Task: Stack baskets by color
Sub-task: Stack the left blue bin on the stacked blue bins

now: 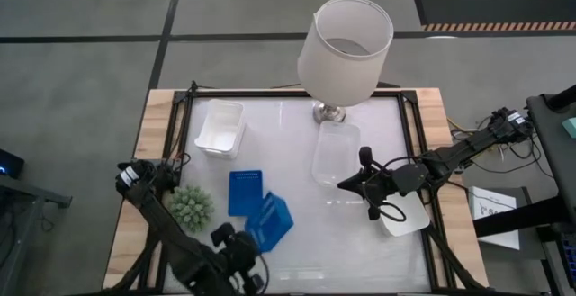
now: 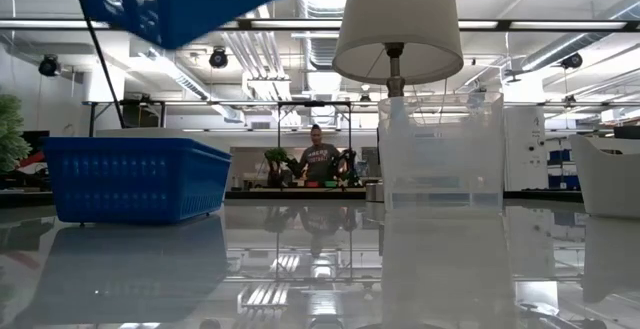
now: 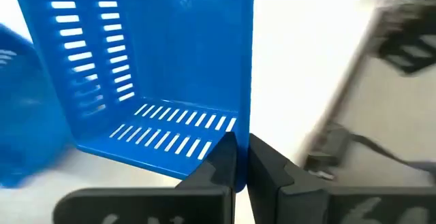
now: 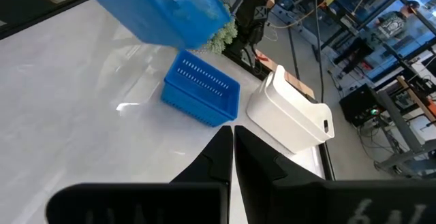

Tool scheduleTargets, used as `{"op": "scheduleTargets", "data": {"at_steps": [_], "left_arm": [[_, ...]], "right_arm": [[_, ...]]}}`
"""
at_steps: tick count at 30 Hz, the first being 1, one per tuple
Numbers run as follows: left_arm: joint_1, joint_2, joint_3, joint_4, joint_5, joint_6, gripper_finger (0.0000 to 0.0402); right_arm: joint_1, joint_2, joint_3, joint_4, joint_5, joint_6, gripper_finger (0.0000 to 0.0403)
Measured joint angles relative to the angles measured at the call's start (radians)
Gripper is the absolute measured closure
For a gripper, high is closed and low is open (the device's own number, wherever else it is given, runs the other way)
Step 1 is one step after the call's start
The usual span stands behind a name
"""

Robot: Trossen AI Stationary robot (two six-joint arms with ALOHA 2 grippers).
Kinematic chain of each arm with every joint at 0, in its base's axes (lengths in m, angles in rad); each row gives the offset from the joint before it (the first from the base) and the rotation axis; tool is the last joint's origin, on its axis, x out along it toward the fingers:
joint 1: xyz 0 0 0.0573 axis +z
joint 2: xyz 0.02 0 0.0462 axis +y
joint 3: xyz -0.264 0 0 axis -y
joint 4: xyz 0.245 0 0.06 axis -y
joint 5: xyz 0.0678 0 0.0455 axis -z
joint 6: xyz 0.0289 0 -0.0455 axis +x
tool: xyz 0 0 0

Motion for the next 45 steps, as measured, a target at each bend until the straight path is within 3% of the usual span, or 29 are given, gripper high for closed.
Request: {"op": "scheduleTargets", "data": {"at_steps": [3,8,11,18,34,41,45], "left_arm": [[0.047,-0.001,-0.004,-0.116,0.027,-0.024,0.0401],[0.131,0.002,-0.009,-0.408,0.175,-0.197,0.0402],[0.175,-0.008,-0.079,-0.375,0.286,-0.177,0.0402],[0.200,-0.013,-0.172,-0.344,0.349,-0.162,0.0402],[0.201,-0.013,-0.188,-0.337,0.322,-0.155,0.0337],[0.194,-0.066,-0.178,-0.339,0.322,-0.076,0.0331],[0.189,-0.114,-0.175,-0.333,0.340,0.049,0.0330]], "right_arm": [[0.000,0.000,0.000,0.000,0.000,0.000,0.0394],[0.000,0.000,0.000,-0.010,0.000,0.015,0.0394],[0.000,0.000,0.000,-0.015,0.000,0.016,0.0394],[0.000,0.000,0.000,-0.022,0.000,0.031,0.0394],[0.000,0.000,0.000,-0.024,0.000,0.033,0.0394],[0.000,0.000,0.000,-0.026,0.000,0.041,0.0394],[0.000,0.000,0.000,-0.026,0.000,0.041,0.0394]]}}
